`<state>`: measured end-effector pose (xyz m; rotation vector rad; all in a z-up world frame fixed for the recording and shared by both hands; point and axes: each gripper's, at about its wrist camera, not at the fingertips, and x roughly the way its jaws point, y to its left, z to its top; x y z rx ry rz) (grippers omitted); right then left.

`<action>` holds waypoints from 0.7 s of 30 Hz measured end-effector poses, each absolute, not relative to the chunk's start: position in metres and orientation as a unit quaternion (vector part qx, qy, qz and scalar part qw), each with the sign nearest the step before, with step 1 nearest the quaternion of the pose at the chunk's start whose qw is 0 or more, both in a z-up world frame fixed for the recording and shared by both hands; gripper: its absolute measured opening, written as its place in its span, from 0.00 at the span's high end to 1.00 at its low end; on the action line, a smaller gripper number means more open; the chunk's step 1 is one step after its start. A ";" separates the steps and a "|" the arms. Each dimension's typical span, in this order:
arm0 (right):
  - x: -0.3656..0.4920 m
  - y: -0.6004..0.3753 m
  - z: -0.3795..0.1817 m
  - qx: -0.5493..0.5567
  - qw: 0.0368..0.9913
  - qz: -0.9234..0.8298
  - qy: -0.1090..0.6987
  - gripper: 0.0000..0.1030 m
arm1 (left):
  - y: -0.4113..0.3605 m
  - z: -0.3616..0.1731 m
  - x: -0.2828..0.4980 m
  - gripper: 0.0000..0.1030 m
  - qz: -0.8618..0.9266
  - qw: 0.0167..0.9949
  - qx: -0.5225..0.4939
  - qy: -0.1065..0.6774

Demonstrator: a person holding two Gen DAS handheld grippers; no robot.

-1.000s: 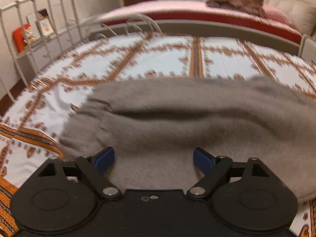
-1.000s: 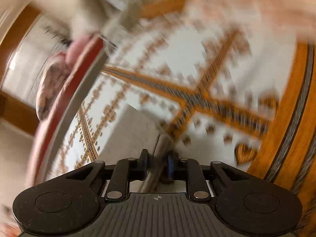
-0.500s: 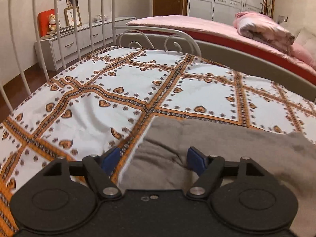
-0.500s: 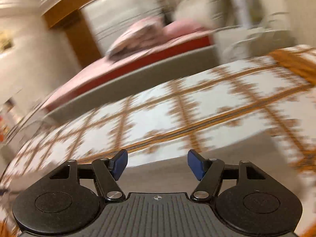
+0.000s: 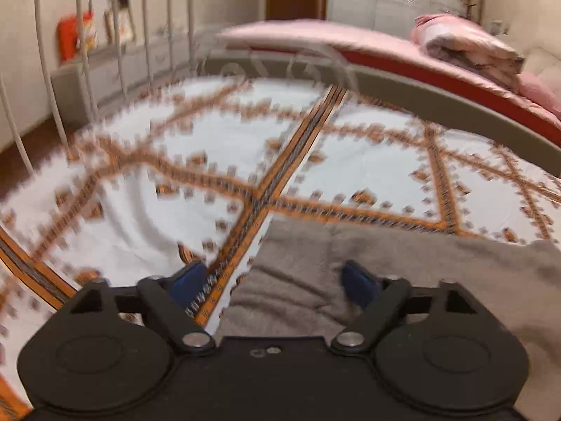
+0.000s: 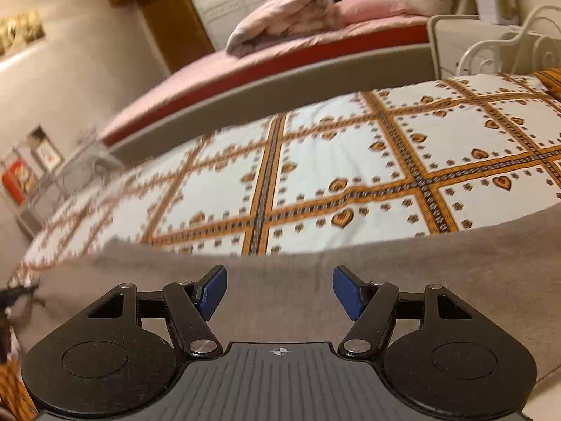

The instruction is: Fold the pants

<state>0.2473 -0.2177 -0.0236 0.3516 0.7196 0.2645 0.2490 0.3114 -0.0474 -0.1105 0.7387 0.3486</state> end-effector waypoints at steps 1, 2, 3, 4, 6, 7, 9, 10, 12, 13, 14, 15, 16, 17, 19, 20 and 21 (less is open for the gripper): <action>0.245 -0.220 -0.021 0.177 0.913 0.128 0.345 0.35 | 0.305 -0.039 0.242 0.26 0.169 0.921 -0.041 0.349; 0.244 -0.221 -0.020 0.178 0.913 0.129 0.343 0.35 | 0.299 -0.033 0.234 0.24 0.167 0.924 -0.039 0.343; 0.242 -0.221 -0.016 0.176 0.914 0.128 0.343 0.35 | 0.293 -0.030 0.228 0.21 0.157 0.926 -0.042 0.340; 0.241 -0.221 -0.015 0.175 0.914 0.129 0.343 0.35 | 0.286 -0.030 0.222 0.20 0.144 0.928 -0.045 0.342; 0.241 -0.221 -0.017 0.176 0.911 0.130 0.349 0.35 | 0.271 -0.041 0.221 0.19 0.120 0.923 -0.032 0.363; 0.241 -0.222 -0.019 0.177 0.909 0.129 0.353 0.35 | 0.263 -0.052 0.228 0.18 0.117 0.916 -0.007 0.384; 0.242 -0.225 -0.024 0.183 0.905 0.124 0.364 0.35 | 0.251 -0.077 0.238 0.13 0.133 0.898 0.052 0.416; 0.242 -0.230 -0.026 0.187 0.903 0.116 0.368 0.35 | 0.248 -0.075 0.238 0.13 0.142 0.899 0.055 0.411; 0.235 -0.242 -0.027 0.199 0.904 0.101 0.364 0.35 | 0.243 -0.058 0.238 0.17 0.144 0.906 0.034 0.397; 0.230 -0.250 -0.025 0.206 0.906 0.094 0.357 0.35 | 0.238 -0.049 0.236 0.17 0.136 0.915 0.015 0.379; 0.225 -0.261 -0.022 0.212 0.909 0.087 0.347 0.35 | 0.231 -0.041 0.237 0.17 0.126 0.922 0.001 0.366; 0.221 -0.269 -0.019 0.215 0.912 0.078 0.340 0.35 | 0.221 -0.038 0.239 0.16 0.114 0.926 -0.003 0.360; 0.216 -0.281 -0.018 0.220 0.915 0.064 0.333 0.35 | 0.208 -0.036 0.243 0.16 0.098 0.929 0.001 0.358; 0.212 -0.293 -0.018 0.229 0.915 0.048 0.329 0.35 | 0.196 -0.037 0.247 0.16 0.082 0.930 0.007 0.359; 0.205 -0.316 -0.020 0.252 0.911 0.022 0.326 0.35 | 0.166 -0.045 0.258 0.16 0.052 0.927 0.026 0.370; 0.200 -0.328 -0.021 0.263 0.909 0.008 0.322 0.35 | 0.151 -0.049 0.263 0.16 0.038 0.926 0.036 0.374; 0.196 -0.339 -0.022 0.272 0.908 -0.001 0.317 0.35 | 0.139 -0.054 0.268 0.16 0.024 0.924 0.043 0.378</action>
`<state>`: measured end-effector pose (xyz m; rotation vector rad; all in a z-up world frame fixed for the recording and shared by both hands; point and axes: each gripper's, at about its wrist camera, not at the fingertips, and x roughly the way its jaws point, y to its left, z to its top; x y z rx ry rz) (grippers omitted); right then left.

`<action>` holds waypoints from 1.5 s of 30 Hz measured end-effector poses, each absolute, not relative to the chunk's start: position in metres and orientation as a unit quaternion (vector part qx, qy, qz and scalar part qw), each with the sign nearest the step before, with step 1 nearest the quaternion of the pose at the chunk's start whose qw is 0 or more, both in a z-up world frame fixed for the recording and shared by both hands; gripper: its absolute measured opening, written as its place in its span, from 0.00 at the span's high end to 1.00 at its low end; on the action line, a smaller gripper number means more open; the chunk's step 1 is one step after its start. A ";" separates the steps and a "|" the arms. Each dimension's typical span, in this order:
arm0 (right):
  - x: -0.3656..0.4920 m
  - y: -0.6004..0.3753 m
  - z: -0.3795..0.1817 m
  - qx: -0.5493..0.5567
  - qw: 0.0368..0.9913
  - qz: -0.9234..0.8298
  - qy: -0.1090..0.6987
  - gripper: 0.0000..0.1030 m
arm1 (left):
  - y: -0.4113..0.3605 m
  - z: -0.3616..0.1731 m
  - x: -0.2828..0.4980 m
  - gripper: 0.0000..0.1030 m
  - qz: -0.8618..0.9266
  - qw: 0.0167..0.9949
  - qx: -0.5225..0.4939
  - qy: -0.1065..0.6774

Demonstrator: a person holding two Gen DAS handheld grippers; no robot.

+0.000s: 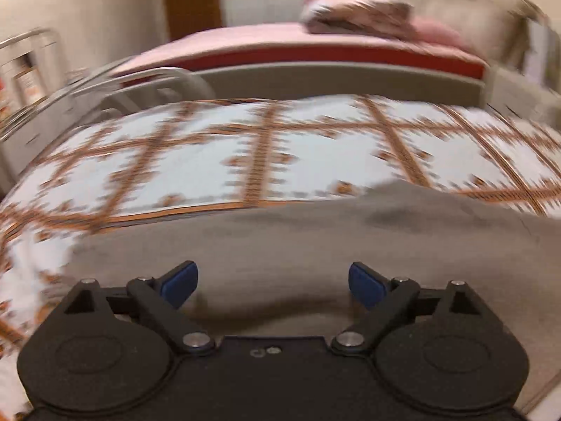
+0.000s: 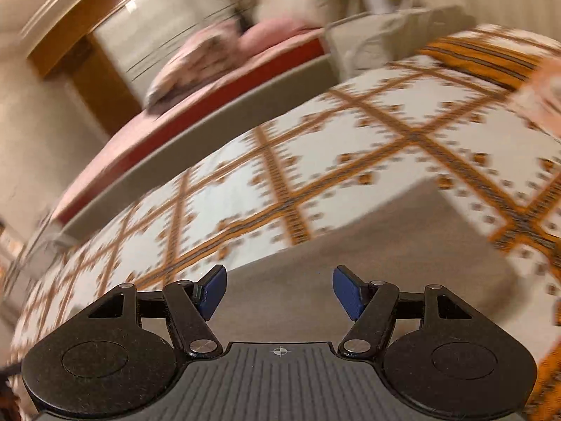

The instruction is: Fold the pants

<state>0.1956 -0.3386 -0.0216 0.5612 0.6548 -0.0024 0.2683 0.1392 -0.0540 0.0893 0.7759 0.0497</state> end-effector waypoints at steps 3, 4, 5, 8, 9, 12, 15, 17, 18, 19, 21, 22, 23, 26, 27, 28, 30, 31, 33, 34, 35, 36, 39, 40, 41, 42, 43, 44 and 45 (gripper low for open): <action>0.187 -0.359 -0.021 0.269 0.911 -0.008 0.312 0.35 | 0.112 -0.075 0.286 0.12 0.005 0.913 0.061 0.403; 0.187 -0.362 -0.022 0.261 0.912 -0.015 0.317 0.35 | 0.105 -0.086 0.291 0.09 0.012 0.907 0.081 0.413; 0.189 -0.366 -0.027 0.252 0.910 -0.019 0.329 0.35 | 0.101 -0.092 0.291 0.06 0.021 0.908 0.092 0.408; 0.202 -0.380 -0.048 0.233 0.889 -0.058 0.390 0.35 | 0.108 -0.085 0.290 0.08 0.032 0.911 0.056 0.407; 0.202 -0.388 -0.052 0.242 0.883 -0.071 0.395 0.35 | 0.109 -0.080 0.289 0.13 0.035 0.913 0.051 0.403; 0.181 -0.427 -0.046 0.330 0.875 -0.075 0.345 0.35 | 0.104 -0.071 0.277 0.13 0.021 0.919 0.057 0.390; 0.158 -0.458 -0.042 0.389 0.861 -0.094 0.314 0.35 | 0.099 -0.066 0.268 0.12 0.004 0.917 0.063 0.394; 0.147 -0.475 -0.049 0.430 0.840 -0.091 0.318 0.35 | 0.098 -0.063 0.262 0.12 -0.007 0.914 0.039 0.404; 0.143 -0.481 -0.054 0.447 0.829 -0.094 0.323 0.35 | 0.098 -0.061 0.259 0.11 -0.012 0.913 0.028 0.407; 0.140 -0.485 -0.059 0.459 0.821 -0.092 0.328 0.35 | 0.097 -0.059 0.256 0.11 -0.018 0.912 0.017 0.409; 0.137 -0.492 -0.070 0.478 0.806 -0.086 0.337 0.35 | 0.094 -0.056 0.249 0.10 -0.024 0.911 0.004 0.411; 0.137 -0.493 -0.074 0.489 0.799 -0.085 0.339 0.35 | 0.091 -0.056 0.246 0.10 -0.026 0.911 0.004 0.411; 0.136 -0.495 -0.079 0.502 0.791 -0.082 0.341 0.35 | 0.087 -0.055 0.243 0.10 -0.029 0.911 0.006 0.411; 0.135 -0.499 -0.088 0.522 0.778 -0.075 0.341 0.37 | 0.079 -0.056 0.239 0.09 -0.034 0.910 0.011 0.414; 0.135 -0.499 -0.086 0.523 0.778 -0.075 0.339 0.40 | 0.077 -0.057 0.239 0.09 -0.033 0.909 0.011 0.416; 0.134 -0.498 -0.084 0.528 0.778 -0.065 0.335 0.46 | 0.075 -0.058 0.239 0.09 -0.032 0.908 0.012 0.418; 0.134 -0.495 -0.082 0.528 0.781 -0.053 0.330 0.53 | 0.073 -0.061 0.239 0.09 -0.030 0.905 0.016 0.424; 0.136 -0.493 -0.082 0.520 0.783 -0.059 0.336 0.60 | 0.072 -0.062 0.239 0.09 -0.029 0.904 0.021 0.426; 0.137 -0.494 -0.091 0.533 0.768 -0.066 0.349 0.63 | 0.072 -0.064 0.240 0.09 -0.024 0.902 0.025 0.430; 0.136 -0.495 -0.097 0.546 0.756 -0.068 0.354 0.63 | 0.073 -0.065 0.240 0.09 -0.022 0.901 0.023 0.432; 0.135 -0.495 -0.101 0.560 0.747 -0.063 0.353 0.63 | 0.074 -0.066 0.240 0.09 -0.021 0.901 0.020 0.434; 0.136 -0.495 -0.103 0.566 0.743 -0.059 0.352 0.63 | 0.074 -0.066 0.240 0.09 -0.019 0.900 0.019 0.435; 0.141 -0.500 -0.110 0.575 0.740 -0.053 0.346 0.63 | 0.075 -0.068 0.241 0.09 -0.016 0.897 0.011 0.441; 0.144 -0.501 -0.112 0.575 0.741 -0.046 0.343 0.63 | 0.074 -0.068 0.240 0.09 -0.016 0.897 0.009 0.442; 0.148 -0.502 -0.113 0.572 0.745 -0.039 0.340 0.63 | 0.073 -0.068 0.239 0.09 -0.016 0.897 0.008 0.443; 0.152 -0.502 -0.113 0.566 0.751 -0.033 0.339 0.63 | 0.070 -0.068 0.238 0.09 -0.016 0.896 0.009 0.443; 0.155 -0.502 -0.113 0.557 0.756 -0.029 0.341 0.63 | 0.067 -0.069 0.237 0.09 -0.015 0.896 0.009 0.444; 0.160 -0.501 -0.112 0.543 0.767 -0.019 0.341 0.63 | 0.063 -0.069 0.234 0.09 -0.015 0.896 0.008 0.443; 0.162 -0.500 -0.110 0.535 0.774 -0.014 0.337 0.64 | 0.058 -0.068 0.231 0.09 -0.019 0.898 0.009 0.440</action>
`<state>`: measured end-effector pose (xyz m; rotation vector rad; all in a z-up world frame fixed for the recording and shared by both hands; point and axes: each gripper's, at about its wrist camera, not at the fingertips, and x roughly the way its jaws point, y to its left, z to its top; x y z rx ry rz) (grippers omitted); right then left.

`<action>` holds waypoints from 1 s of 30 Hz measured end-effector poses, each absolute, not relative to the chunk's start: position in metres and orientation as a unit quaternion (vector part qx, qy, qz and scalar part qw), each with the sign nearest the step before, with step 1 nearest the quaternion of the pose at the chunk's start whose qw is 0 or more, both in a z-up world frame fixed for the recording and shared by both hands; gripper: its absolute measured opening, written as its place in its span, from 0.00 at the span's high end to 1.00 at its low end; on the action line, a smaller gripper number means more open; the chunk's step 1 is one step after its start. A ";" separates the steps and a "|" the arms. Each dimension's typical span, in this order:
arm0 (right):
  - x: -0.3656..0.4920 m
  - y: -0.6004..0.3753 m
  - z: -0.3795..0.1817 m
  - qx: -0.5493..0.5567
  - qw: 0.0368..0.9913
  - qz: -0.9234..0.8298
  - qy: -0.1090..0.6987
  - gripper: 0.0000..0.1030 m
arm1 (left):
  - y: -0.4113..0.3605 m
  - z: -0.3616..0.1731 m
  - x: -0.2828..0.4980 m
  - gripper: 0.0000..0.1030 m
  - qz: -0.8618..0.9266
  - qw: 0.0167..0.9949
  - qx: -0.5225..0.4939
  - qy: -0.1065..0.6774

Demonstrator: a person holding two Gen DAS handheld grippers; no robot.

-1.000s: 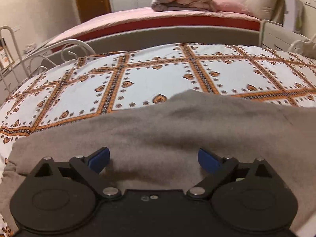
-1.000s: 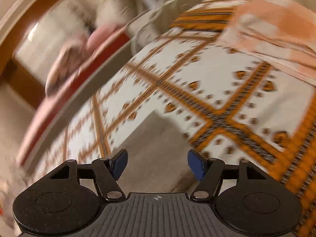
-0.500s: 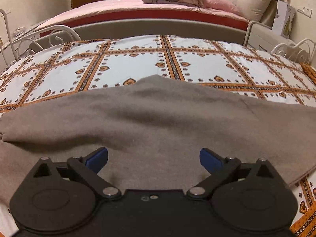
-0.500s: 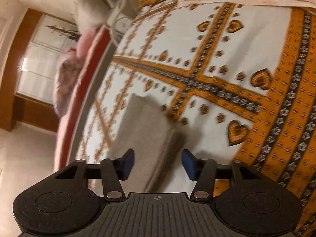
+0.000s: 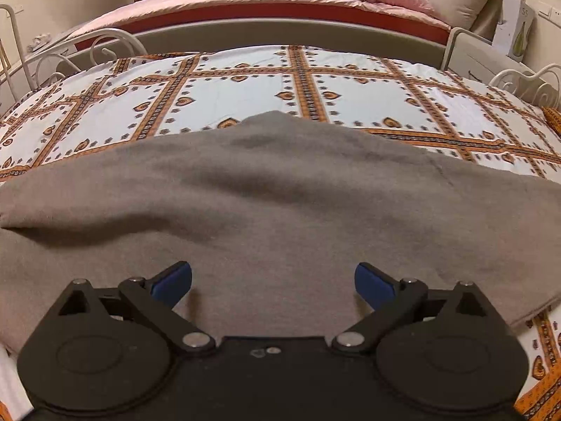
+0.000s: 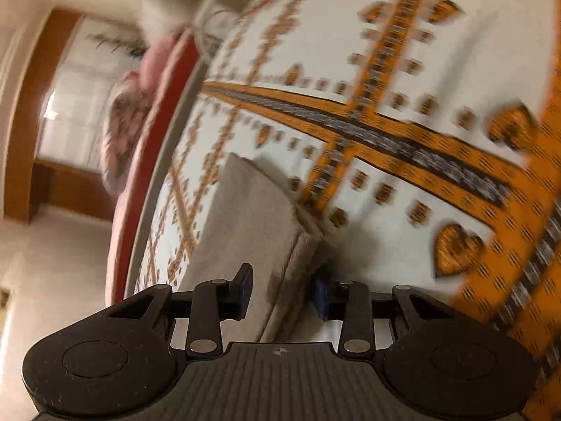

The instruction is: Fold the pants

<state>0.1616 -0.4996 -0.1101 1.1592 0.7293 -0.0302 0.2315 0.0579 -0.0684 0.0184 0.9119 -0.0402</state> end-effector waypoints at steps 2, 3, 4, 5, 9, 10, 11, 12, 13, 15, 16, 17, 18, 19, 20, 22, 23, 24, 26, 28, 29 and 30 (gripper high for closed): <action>0.166 -0.495 -0.105 0.514 0.788 -0.010 0.338 0.82 | 0.044 -0.072 0.225 0.09 -0.029 0.897 0.020 0.440; 0.166 -0.493 -0.101 0.509 0.796 -0.005 0.328 0.82 | 0.036 -0.075 0.222 0.08 -0.034 0.895 0.028 0.443; 0.164 -0.493 -0.096 0.508 0.802 0.000 0.313 0.83 | 0.028 -0.080 0.219 0.08 -0.043 0.893 0.041 0.447; 0.163 -0.492 -0.090 0.499 0.812 0.001 0.303 0.83 | 0.021 -0.083 0.215 0.06 -0.043 0.894 0.051 0.443; 0.171 -0.484 -0.101 0.461 0.814 -0.041 0.350 0.83 | 0.020 -0.086 0.210 0.06 -0.026 0.899 0.026 0.437; 0.170 -0.484 -0.100 0.462 0.815 -0.042 0.347 0.83 | 0.021 -0.086 0.210 0.06 -0.022 0.899 0.020 0.437; 0.168 -0.484 -0.098 0.465 0.815 -0.040 0.344 0.83 | 0.021 -0.085 0.208 0.06 -0.020 0.900 0.020 0.435; 0.167 -0.484 -0.097 0.468 0.813 -0.035 0.345 0.82 | 0.020 -0.083 0.207 0.06 -0.017 0.901 0.020 0.433; 0.165 -0.484 -0.097 0.473 0.810 -0.028 0.345 0.80 | 0.018 -0.082 0.206 0.06 -0.019 0.903 0.017 0.429; 0.164 -0.485 -0.101 0.480 0.803 -0.015 0.353 0.67 | 0.007 -0.078 0.202 0.08 -0.026 0.909 0.007 0.416; 0.163 -0.485 -0.101 0.477 0.805 -0.014 0.352 0.67 | -0.003 -0.077 0.202 0.08 -0.033 0.911 0.006 0.411; 0.162 -0.485 -0.099 0.474 0.808 -0.014 0.350 0.67 | -0.016 -0.077 0.203 0.08 -0.041 0.911 0.008 0.409; 0.161 -0.484 -0.097 0.471 0.809 -0.011 0.350 0.67 | -0.031 -0.079 0.204 0.07 -0.049 0.909 0.009 0.414; 0.160 -0.483 -0.095 0.472 0.810 -0.009 0.349 0.67 | -0.046 -0.084 0.206 0.07 -0.055 0.903 0.011 0.426; 0.158 -0.482 -0.093 0.471 0.810 -0.010 0.349 0.68 | -0.065 -0.088 0.206 0.06 -0.046 0.902 0.027 0.428; 0.160 -0.478 -0.088 0.469 0.813 -0.014 0.344 0.68 | -0.096 -0.089 0.202 0.06 -0.041 0.909 0.047 0.413; 0.159 -0.478 -0.087 0.474 0.811 -0.013 0.342 0.68 | -0.107 -0.089 0.202 0.06 -0.045 0.908 0.044 0.414; 0.157 -0.479 -0.087 0.481 0.808 -0.013 0.340 0.67 | -0.118 -0.087 0.203 0.06 -0.046 0.908 0.043 0.414; 0.152 -0.480 -0.089 0.494 0.798 -0.019 0.344 0.67 | -0.138 -0.085 0.205 0.06 -0.074 0.904 0.029 0.420; 0.154 -0.478 -0.094 0.502 0.787 -0.009 0.359 0.64 | -0.160 -0.086 0.209 0.06 -0.083 0.900 0.039 0.426; 0.157 -0.477 -0.096 0.497 0.789 -0.004 0.362 0.63 | -0.170 -0.088 0.211 0.06 -0.089 0.897 0.047 0.431; 0.159 -0.477 -0.098 0.489 0.794 -0.005 0.362 0.63 | -0.179 -0.091 0.212 0.06 -0.084 0.897 0.061 0.430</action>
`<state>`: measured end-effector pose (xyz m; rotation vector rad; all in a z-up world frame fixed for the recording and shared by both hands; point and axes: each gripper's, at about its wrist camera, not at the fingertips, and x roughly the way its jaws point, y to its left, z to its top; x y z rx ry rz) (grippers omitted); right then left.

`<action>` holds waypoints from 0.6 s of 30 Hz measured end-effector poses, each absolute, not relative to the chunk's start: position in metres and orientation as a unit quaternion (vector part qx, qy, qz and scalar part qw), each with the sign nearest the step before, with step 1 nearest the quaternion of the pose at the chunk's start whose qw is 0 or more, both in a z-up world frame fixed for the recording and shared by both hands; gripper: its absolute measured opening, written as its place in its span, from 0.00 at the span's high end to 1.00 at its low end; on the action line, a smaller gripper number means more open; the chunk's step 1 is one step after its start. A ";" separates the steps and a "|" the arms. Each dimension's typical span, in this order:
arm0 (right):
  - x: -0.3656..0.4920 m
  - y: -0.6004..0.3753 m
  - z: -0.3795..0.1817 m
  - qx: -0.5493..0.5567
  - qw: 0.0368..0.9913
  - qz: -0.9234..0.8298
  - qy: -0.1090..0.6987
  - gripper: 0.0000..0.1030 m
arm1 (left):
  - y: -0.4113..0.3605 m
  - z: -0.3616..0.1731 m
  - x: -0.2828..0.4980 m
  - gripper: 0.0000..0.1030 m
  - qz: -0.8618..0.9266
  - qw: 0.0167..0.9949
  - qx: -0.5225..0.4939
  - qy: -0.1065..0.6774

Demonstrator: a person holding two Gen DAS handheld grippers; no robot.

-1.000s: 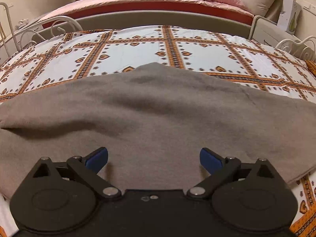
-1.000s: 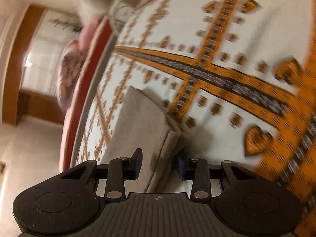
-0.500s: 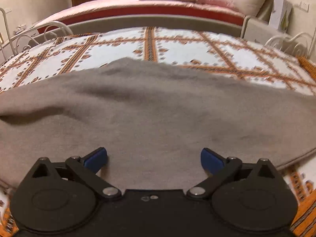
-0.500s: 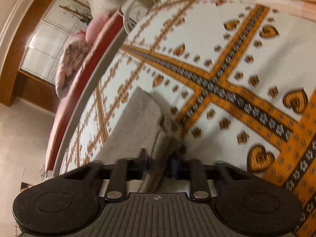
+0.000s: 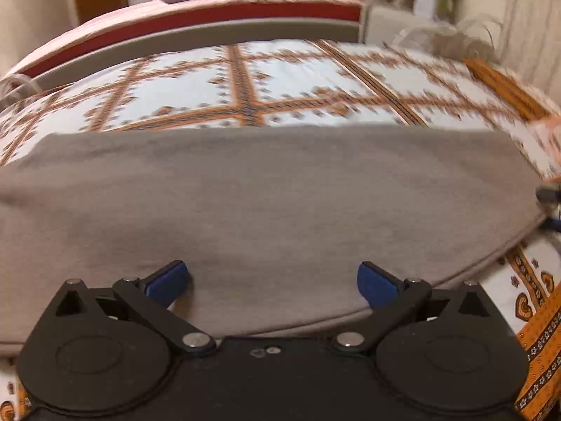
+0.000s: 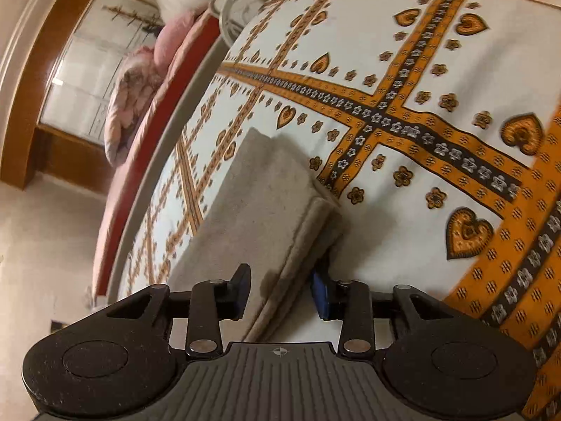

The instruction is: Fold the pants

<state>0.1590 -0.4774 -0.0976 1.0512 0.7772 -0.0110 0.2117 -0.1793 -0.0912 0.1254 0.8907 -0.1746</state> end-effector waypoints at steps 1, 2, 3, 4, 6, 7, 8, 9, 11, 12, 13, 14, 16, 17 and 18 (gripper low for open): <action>0.161 -0.479 -0.099 0.487 0.797 -0.009 0.357 0.63 | -0.185 -0.093 0.212 0.06 -0.078 0.899 0.067 0.425; 0.162 -0.481 -0.099 0.489 0.799 -0.015 0.349 0.64 | -0.188 -0.094 0.214 0.06 -0.075 0.901 0.065 0.423; 0.163 -0.484 -0.099 0.493 0.800 -0.023 0.341 0.64 | -0.188 -0.095 0.215 0.06 -0.073 0.902 0.062 0.422; 0.164 -0.486 -0.099 0.501 0.798 -0.032 0.334 0.64 | -0.187 -0.096 0.215 0.06 -0.075 0.902 0.062 0.420; 0.170 -0.487 -0.096 0.501 0.795 -0.038 0.339 0.83 | -0.181 -0.091 0.215 0.06 -0.086 0.902 0.053 0.421; 0.173 -0.486 -0.092 0.496 0.799 -0.038 0.338 0.83 | -0.173 -0.087 0.216 0.08 -0.093 0.901 0.047 0.421; 0.174 -0.485 -0.087 0.498 0.801 -0.032 0.330 0.83 | -0.161 -0.082 0.217 0.11 -0.094 0.901 0.046 0.422; 0.174 -0.483 -0.083 0.499 0.804 -0.026 0.323 0.83 | -0.147 -0.077 0.216 0.10 -0.094 0.903 0.048 0.417; 0.175 -0.478 -0.073 0.491 0.812 -0.021 0.316 0.83 | -0.106 -0.065 0.212 0.08 -0.083 0.916 0.066 0.387; 0.175 -0.476 -0.071 0.487 0.815 -0.019 0.315 0.83 | -0.076 -0.059 0.211 0.07 -0.062 0.921 0.083 0.376; 0.176 -0.475 -0.070 0.487 0.815 -0.017 0.314 0.83 | -0.049 -0.055 0.212 0.06 -0.045 0.922 0.092 0.374; 0.176 -0.474 -0.070 0.489 0.814 -0.017 0.315 0.83 | -0.017 -0.050 0.213 0.06 -0.027 0.921 0.096 0.377; 0.177 -0.473 -0.071 0.483 0.815 -0.025 0.320 0.83 | 0.037 -0.042 0.213 0.06 0.014 0.920 0.097 0.380; 0.177 -0.473 -0.072 0.482 0.814 -0.028 0.322 0.83 | 0.066 -0.038 0.211 0.06 0.033 0.919 0.097 0.380; 0.176 -0.473 -0.071 0.481 0.815 -0.030 0.321 0.83 | 0.091 -0.035 0.209 0.06 0.055 0.918 0.094 0.380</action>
